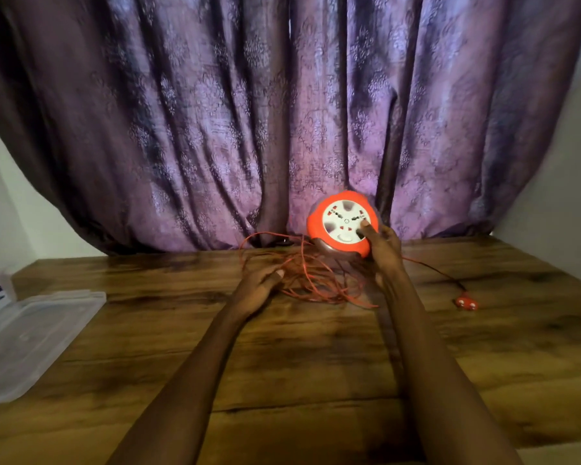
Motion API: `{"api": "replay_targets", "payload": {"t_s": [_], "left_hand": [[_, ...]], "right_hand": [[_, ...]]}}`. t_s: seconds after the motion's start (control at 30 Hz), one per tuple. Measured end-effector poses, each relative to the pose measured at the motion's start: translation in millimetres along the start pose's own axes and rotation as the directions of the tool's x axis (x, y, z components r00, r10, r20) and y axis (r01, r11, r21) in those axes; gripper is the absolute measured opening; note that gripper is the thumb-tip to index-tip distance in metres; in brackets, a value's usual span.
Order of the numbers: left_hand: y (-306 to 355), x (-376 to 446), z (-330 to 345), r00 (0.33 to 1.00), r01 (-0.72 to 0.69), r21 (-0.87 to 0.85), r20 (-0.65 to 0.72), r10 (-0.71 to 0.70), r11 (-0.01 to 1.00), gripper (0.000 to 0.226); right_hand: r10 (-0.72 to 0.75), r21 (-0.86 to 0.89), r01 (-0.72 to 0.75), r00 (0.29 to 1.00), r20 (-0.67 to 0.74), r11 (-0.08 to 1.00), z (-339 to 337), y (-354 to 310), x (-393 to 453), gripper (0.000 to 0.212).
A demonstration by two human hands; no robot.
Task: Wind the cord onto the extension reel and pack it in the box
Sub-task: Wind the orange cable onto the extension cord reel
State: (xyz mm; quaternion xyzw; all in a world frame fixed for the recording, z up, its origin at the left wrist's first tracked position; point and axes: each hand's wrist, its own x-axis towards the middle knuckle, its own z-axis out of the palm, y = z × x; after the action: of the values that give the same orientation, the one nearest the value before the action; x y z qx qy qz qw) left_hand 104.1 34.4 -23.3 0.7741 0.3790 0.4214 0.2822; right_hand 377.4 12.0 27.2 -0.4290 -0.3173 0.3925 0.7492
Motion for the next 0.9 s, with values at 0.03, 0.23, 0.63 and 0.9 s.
{"api": "replay_targets", "payload": {"t_s": [0.03, 0.23, 0.63, 0.9], "left_hand": [[2, 4, 4, 0.999, -0.037, 0.09, -0.029, 0.04, 0.995, 0.032], [4, 39, 45, 0.964, 0.0, 0.545, 0.224, -0.146, 0.839, 0.05], [-19, 50, 58, 0.951, 0.014, 0.661, 0.222, -0.213, 0.751, 0.063], [-50, 2, -26, 0.941, 0.266, 0.771, -0.078, -0.329, 0.579, 0.058]], "right_hand": [[-0.017, -0.017, 0.016, 1.0, -0.013, 1.0, -8, -1, 3, 0.043], [-0.068, -0.045, 0.06, 0.975, -0.213, 0.997, -49, 1, 14, 0.024], [-0.065, -0.075, 0.053, 0.983, -0.17, 0.996, -29, 21, 12, 0.021], [0.007, 0.014, -0.006, 0.999, -0.032, 1.0, 25, 51, -15, 0.045]]}}
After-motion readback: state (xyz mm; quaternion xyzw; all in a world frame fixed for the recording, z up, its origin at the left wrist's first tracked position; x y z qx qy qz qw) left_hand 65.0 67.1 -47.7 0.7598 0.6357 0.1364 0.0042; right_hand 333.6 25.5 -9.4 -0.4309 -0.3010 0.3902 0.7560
